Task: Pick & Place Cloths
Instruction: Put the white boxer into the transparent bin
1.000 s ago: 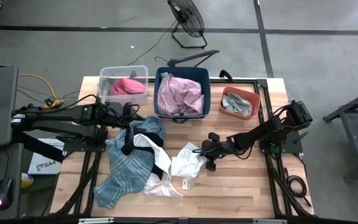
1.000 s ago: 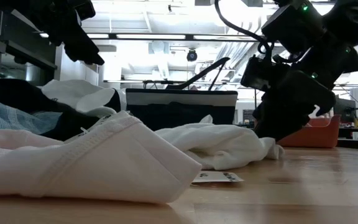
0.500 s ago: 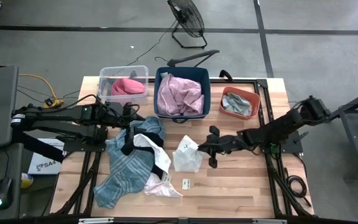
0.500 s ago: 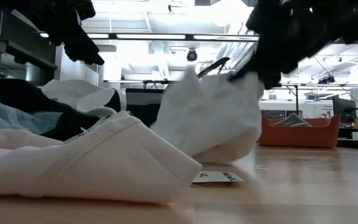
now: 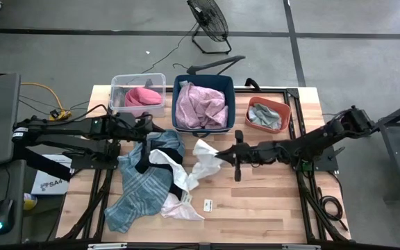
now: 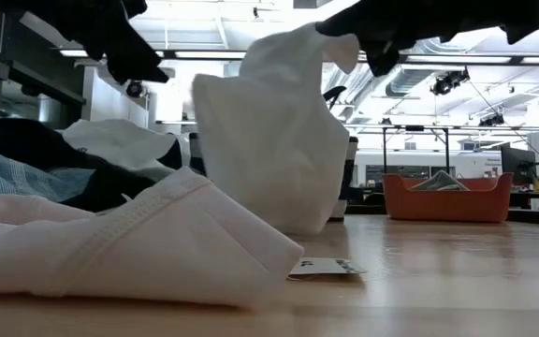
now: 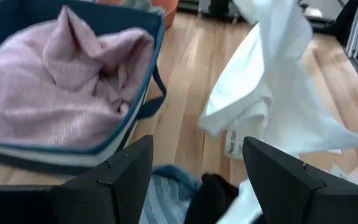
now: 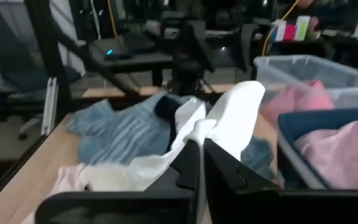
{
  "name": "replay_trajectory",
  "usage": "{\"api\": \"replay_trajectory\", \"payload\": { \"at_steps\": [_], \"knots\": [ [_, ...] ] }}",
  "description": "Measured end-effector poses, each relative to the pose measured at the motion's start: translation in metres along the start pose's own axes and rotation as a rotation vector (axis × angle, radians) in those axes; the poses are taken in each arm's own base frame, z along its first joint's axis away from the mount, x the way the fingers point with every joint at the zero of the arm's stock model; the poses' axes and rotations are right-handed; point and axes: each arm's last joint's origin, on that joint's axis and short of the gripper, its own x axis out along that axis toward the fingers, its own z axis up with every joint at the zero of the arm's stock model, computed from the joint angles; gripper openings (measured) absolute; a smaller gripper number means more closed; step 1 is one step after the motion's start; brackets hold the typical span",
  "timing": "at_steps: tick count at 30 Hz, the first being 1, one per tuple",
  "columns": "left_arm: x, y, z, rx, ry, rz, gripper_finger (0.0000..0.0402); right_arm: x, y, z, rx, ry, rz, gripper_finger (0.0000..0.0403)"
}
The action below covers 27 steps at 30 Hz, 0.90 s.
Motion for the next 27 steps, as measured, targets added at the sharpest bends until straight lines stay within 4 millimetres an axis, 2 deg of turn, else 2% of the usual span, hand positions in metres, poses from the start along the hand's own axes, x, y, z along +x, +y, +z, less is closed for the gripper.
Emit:
{"api": "replay_trajectory", "payload": {
  "at_steps": [6, 11, 20, 27],
  "knots": [
    [0.007, -0.001, 0.003, 0.025, -0.024, -0.003, 0.0243, 0.0, -0.004, 0.015, -0.042, -0.151, -0.004, 0.0003],
    [0.017, -0.001, 0.003, 0.034, -0.007, -0.002, 0.0243, 0.003, -0.007, 0.036, -0.092, -0.273, 0.029, 0.0003],
    [0.033, -0.002, 0.007, 0.075, -0.042, -0.007, 0.0243, 0.019, -0.011, 0.081, -0.199, -0.268, 0.035, 0.0003],
    [0.035, -0.004, 0.014, 0.118, -0.122, -0.054, 0.0243, 0.026, -0.016, 0.112, -0.232, -0.206, 0.014, 0.0003]
  ]
}}
